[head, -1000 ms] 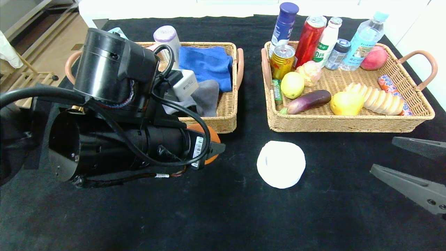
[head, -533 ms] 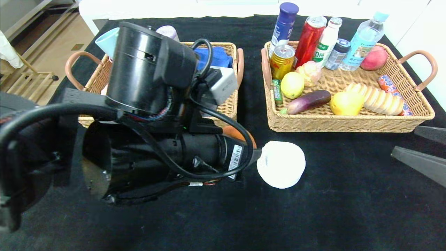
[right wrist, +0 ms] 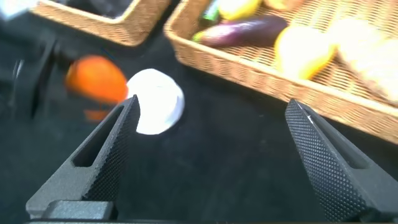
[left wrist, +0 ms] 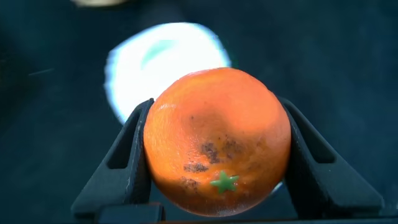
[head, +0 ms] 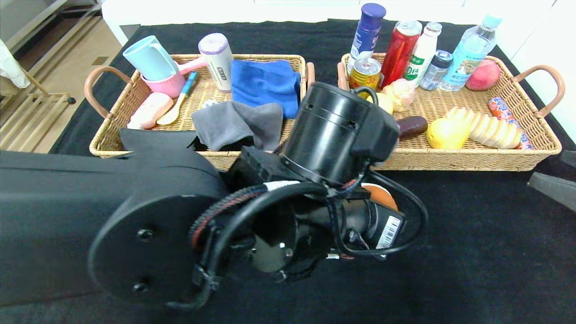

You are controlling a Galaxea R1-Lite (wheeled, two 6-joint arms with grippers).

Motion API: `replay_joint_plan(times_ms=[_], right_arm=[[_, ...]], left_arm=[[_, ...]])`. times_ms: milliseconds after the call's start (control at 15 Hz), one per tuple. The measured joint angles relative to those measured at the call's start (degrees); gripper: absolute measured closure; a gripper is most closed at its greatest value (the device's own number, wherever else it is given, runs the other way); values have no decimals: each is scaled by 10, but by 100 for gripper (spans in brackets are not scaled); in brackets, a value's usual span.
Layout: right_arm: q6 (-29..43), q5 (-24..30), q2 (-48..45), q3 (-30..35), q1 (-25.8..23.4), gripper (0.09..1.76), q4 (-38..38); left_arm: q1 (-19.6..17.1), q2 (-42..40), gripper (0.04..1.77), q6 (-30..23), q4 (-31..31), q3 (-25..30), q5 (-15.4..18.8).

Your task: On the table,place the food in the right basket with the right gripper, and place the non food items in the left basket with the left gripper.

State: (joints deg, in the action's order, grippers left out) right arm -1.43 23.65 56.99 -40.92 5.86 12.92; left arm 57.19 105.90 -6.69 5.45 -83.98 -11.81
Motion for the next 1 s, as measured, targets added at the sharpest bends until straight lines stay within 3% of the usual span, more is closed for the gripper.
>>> replay_joint_plan(times_ms=[600, 1000], right_arm=[[3, 1, -38, -71, -65, 14, -136], [2, 1, -57, -85, -69, 14, -146]], left_arm=[[29, 100, 62, -2, -22, -58, 4], [40, 111, 62, 1, -14, -69, -4]])
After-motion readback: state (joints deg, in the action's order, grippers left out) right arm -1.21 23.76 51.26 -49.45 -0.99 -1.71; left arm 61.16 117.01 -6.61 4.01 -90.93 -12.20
